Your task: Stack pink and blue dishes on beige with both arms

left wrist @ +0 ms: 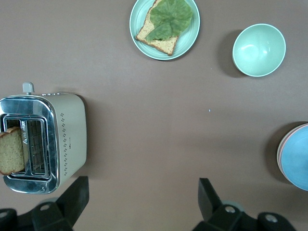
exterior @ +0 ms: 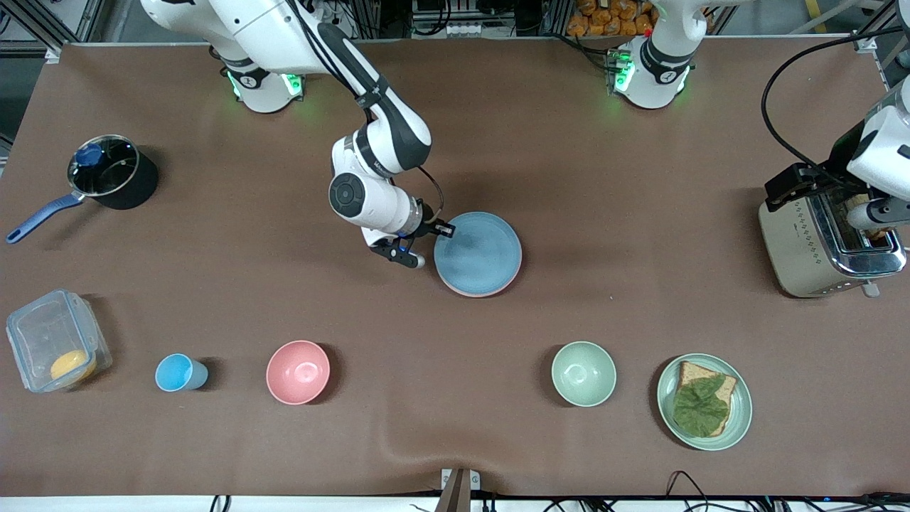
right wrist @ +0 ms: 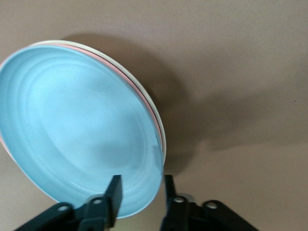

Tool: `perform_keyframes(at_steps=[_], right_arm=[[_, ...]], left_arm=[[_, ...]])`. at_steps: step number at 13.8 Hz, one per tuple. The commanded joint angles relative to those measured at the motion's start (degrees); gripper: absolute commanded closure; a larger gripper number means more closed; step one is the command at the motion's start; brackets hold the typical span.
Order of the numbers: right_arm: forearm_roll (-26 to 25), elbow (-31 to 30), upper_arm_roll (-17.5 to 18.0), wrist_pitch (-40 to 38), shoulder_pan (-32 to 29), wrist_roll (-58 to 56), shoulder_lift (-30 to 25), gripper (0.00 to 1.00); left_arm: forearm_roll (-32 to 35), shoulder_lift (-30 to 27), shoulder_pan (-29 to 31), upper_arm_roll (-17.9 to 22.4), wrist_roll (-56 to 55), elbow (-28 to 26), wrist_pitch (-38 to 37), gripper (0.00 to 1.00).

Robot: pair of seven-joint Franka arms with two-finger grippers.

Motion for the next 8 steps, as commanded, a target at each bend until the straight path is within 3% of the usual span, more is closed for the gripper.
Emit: perform_keyframes(at_steps=[1, 4, 8], right_arm=[[1.1, 0.3, -0.9, -2.1, -0.5, -0.1, -2.7, 0.00], [-2.0, 0.8, -5.4, -11.0, -2.4, -1.4, -7.0, 0.00], [-16.1, 6.0, -13.1, -27.2, -3.5, -10.5, -9.6, 0.00]], left_arm=[[-1.2, -1.4, 0.3, 0.1, 1.5, -0.9, -0.5, 0.00], [-1.3, -1.3, 0.3, 0.1, 1.4, -0.9, -0.4, 0.00], [-1.3, -1.4, 0.3, 0.0, 1.5, -0.7, -0.5, 0.00]])
